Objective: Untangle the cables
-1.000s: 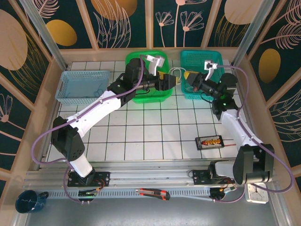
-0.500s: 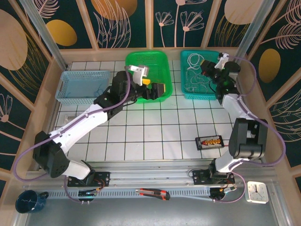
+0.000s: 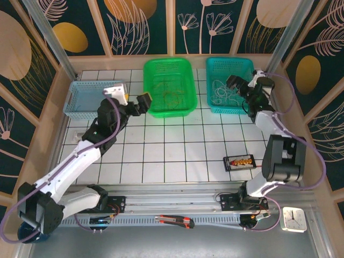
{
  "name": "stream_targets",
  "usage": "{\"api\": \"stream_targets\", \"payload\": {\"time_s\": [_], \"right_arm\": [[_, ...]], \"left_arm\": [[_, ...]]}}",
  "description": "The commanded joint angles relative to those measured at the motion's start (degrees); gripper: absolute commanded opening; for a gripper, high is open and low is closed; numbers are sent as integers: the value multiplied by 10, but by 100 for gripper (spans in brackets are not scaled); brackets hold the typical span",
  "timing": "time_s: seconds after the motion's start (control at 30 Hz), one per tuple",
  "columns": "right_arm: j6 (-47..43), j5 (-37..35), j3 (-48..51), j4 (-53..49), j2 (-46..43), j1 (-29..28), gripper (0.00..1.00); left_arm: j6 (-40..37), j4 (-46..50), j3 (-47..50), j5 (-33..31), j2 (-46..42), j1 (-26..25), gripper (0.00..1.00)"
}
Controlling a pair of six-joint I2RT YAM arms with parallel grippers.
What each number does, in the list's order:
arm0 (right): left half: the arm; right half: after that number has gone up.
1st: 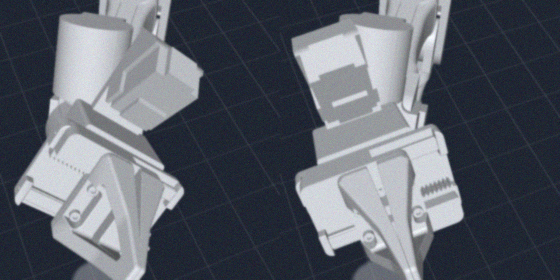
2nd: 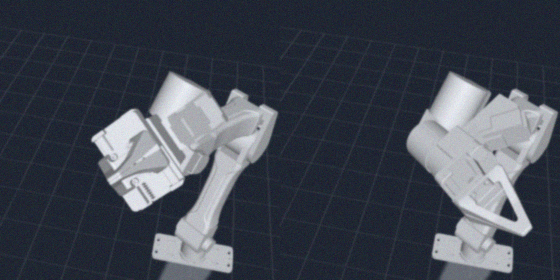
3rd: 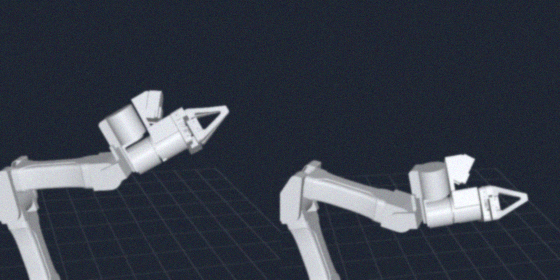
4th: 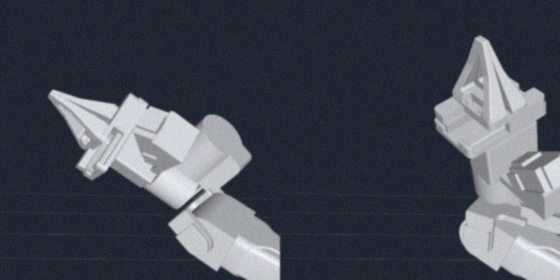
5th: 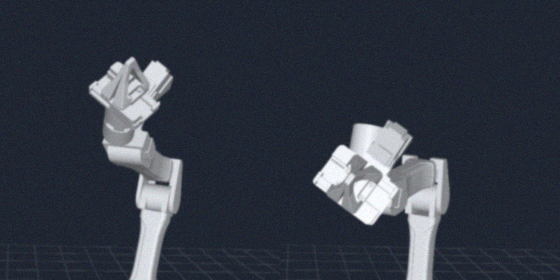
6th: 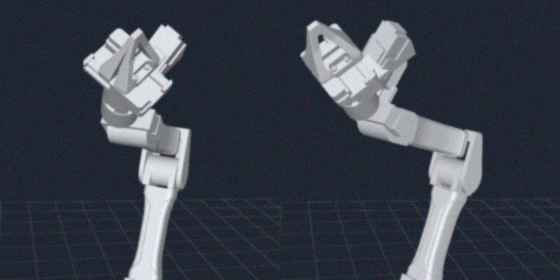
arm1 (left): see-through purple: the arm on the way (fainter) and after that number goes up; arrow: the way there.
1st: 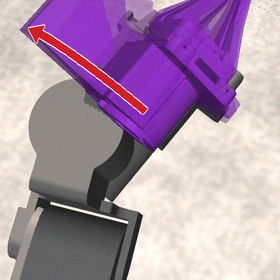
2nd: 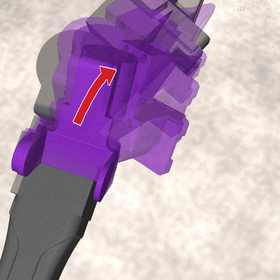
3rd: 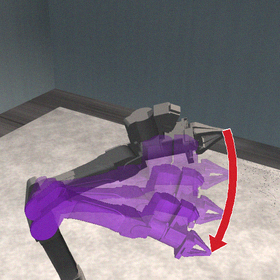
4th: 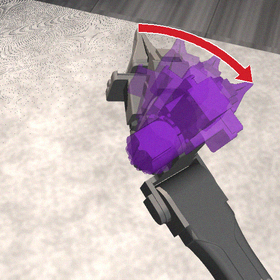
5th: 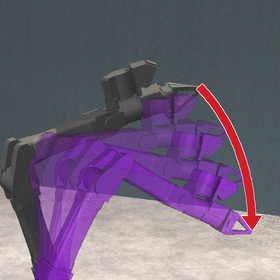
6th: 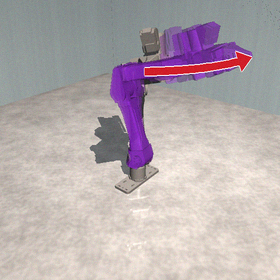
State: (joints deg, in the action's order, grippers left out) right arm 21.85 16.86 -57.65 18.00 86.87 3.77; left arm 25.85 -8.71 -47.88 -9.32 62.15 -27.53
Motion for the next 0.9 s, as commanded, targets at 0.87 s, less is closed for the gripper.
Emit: {"api": "stream_targets", "payload": {"time_s": [0.87], "right_arm": [[-220,-246,485,659,34,-50,99]], "left_arm": [[-227,-732,380,-64,261,237,99]]}}
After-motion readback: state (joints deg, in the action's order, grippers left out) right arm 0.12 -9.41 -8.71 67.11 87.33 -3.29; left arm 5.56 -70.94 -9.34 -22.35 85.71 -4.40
